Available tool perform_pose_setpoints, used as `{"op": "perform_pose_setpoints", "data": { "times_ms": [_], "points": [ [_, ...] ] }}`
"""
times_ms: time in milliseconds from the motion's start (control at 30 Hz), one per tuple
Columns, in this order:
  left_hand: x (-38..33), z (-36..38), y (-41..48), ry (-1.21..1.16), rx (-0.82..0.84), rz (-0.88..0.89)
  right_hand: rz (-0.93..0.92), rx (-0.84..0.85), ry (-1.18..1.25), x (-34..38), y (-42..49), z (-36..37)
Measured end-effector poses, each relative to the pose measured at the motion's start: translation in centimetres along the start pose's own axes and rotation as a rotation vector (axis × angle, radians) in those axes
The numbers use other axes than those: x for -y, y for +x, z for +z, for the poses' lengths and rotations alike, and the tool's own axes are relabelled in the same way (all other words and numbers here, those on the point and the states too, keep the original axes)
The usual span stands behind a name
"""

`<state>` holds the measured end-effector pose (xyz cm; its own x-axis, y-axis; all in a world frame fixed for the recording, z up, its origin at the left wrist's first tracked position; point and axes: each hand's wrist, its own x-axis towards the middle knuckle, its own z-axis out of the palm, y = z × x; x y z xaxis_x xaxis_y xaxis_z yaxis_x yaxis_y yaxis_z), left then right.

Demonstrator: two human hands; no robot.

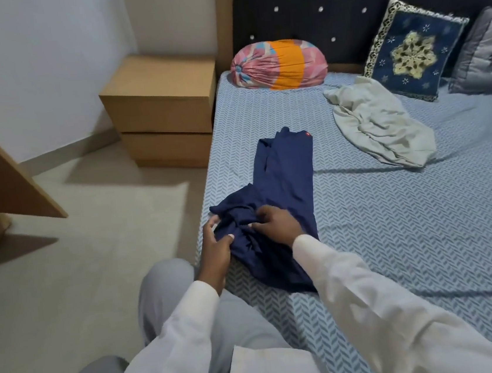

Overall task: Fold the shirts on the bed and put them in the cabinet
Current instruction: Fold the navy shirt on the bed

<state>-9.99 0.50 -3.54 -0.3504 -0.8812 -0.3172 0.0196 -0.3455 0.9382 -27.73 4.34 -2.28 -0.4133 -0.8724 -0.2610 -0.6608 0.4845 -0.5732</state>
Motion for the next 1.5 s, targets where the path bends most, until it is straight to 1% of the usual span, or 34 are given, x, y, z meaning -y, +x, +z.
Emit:
{"op": "perform_pose_setpoints", "data": {
  "times_ms": [33, 67, 167, 267, 333, 367, 433, 533, 567, 633, 700, 767, 867, 900, 933, 1000, 1033, 1067, 1167, 1200, 1300, 1333, 1500],
  "points": [
    [0.2, -0.3, 0.1, 0.074, -0.016, 0.027, -0.023, -0.002, -0.002, 0.2, 0.6, 0.2],
    [0.3, -0.6, 0.1, 0.140, -0.045, 0.049, -0.046, -0.020, 0.048, 0.4, 1.0, 0.0],
    [-0.8, -0.8, -0.3, 0.259, -0.163, 0.095, -0.044, -0.112, 0.420, 0.0, 0.8, -4.1],
    [-2.1, -0.6, 0.6, 0.268, -0.252, 0.133, 0.012, -0.346, 0.803, -3.3, -0.8, -10.9],
    [-2.7, 0.1, 1.4, 0.270, -0.224, 0.143, 0.149, -0.560, 1.006, -7.3, -2.8, -14.7],
    [-2.9, 0.5, 1.7, 0.307, -0.201, 0.145, 0.241, -0.667, 1.026, -9.7, -3.8, -15.8],
    [-2.6, 1.3, 1.8, 0.385, -0.168, 0.134, 0.449, -0.826, 0.983, -15.2, -5.5, -16.0],
    [-0.6, 0.8, 2.1, 0.454, -0.129, 0.097, 0.727, -0.916, 0.956, -21.6, -6.7, -13.4],
    [0.2, 0.2, 2.5, 0.471, -0.131, 0.077, 0.761, -0.921, 0.926, -22.7, -6.8, -12.4],
    [2.4, -1.4, 4.0, 0.496, -0.119, 0.044, 0.714, -0.880, 0.867, -24.2, -6.2, -10.1],
    [2.4, -1.6, 3.9, 0.481, -0.093, 0.035, 0.602, -0.779, 0.784, -21.5, -6.3, -8.2],
    [0.4, -0.7, 2.0, 0.549, -0.100, 0.038, 0.420, -0.616, 0.558, -19.3, -6.4, -6.7],
    [-0.1, -0.1, 0.9, 0.654, -0.101, 0.140, 0.124, -0.317, 0.251, -15.4, -6.3, -5.3],
    [-0.3, 0.1, 0.7, 0.664, -0.109, 0.179, 0.067, -0.269, 0.174, -14.3, -6.2, -4.9],
    [-0.3, 0.2, 0.5, 0.661, -0.115, 0.215, 0.040, -0.279, 0.119, -13.5, -6.0, -4.7],
    [-0.4, 0.1, 0.3, 0.657, -0.117, 0.271, 0.077, -0.390, 0.052, -12.5, -5.2, -4.9],
    [-0.3, -0.1, 0.3, 0.646, -0.122, 0.273, 0.090, -0.407, 0.030, -12.3, -4.9, -5.2],
    [-0.2, -0.3, 0.4, 0.614, -0.132, 0.250, 0.075, -0.373, 0.001, -12.2, -4.5, -5.4],
    [0.2, -0.8, 0.8, 0.545, -0.171, 0.226, -0.028, -0.061, -0.121, -12.2, -4.4, -4.6],
    [-0.1, -0.7, 0.6, 0.535, -0.168, 0.228, -0.042, -0.013, -0.172, -12.6, -4.5, -4.0],
    [-1.0, 0.0, 0.2, 0.522, -0.183, 0.258, -0.050, -0.086, -0.338, -13.8, -4.4, -3.6],
    [-1.1, 0.0, 0.2, 0.509, -0.201, 0.254, -0.071, -0.080, -0.358, -13.9, -4.4, -4.1],
    [-1.3, -0.3, 0.2, 0.407, -0.265, 0.217, -0.063, 0.011, -0.109, -13.1, -3.8, -9.1]
  ]
}}
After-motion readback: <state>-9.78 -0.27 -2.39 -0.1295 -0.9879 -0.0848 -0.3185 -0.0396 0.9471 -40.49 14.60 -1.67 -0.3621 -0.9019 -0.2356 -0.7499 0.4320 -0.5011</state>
